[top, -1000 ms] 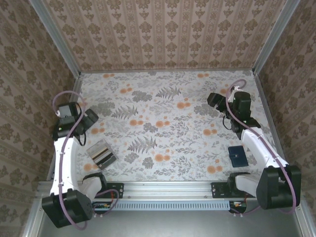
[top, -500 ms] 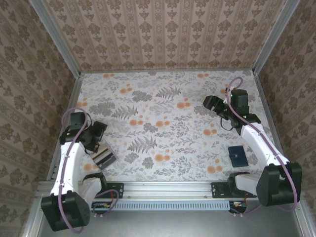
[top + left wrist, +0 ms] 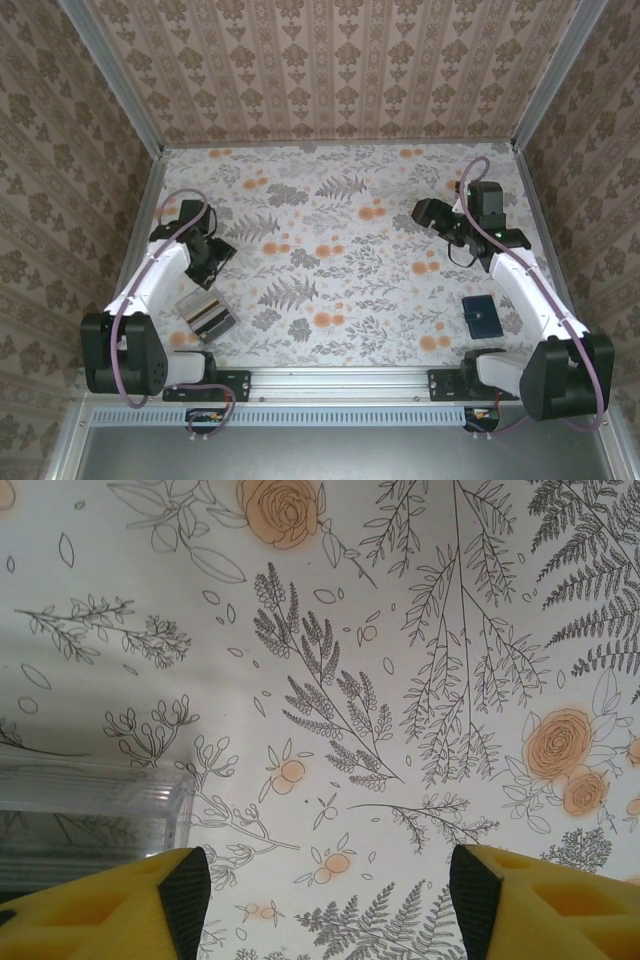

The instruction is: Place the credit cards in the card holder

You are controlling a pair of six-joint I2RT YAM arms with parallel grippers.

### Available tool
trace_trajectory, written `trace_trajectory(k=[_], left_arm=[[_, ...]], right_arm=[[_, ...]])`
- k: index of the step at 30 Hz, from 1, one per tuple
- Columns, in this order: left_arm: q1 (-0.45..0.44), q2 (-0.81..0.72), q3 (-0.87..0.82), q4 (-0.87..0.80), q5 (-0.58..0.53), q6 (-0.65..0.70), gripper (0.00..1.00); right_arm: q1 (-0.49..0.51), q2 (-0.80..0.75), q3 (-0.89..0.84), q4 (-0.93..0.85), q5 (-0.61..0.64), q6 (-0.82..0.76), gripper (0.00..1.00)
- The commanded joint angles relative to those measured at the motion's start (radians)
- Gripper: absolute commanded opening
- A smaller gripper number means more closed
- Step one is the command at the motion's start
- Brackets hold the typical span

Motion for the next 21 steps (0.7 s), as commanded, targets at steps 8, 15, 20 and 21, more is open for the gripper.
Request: trace_trajectory(k=[8, 15, 20, 21], left_arm=[[-0.034, -0.012, 0.023, -0.087, -0.142, 0.061, 0.65], [-0.054, -0.003, -0.016, -0.095, -0.128, 0.038, 0.64], [-0.033, 0.012, -0.04, -0.035, -0.109, 0.072, 0.61], [-0.029, 0.012, -0.044, -0.027, -0.106, 0.074, 0.58]], right_arm=[[0.004, -0.028, 0.013, -0.023, 0.016, 0.03, 0.77], [0.004, 0.021, 0.016, 0.006, -0.022, 0.06, 0.72], [0.004, 0.048, 0.022, 0.007, -0.054, 0.08, 0.68], [0.004, 0.046, 0.026, 0.0, -0.055, 0.076, 0.67]])
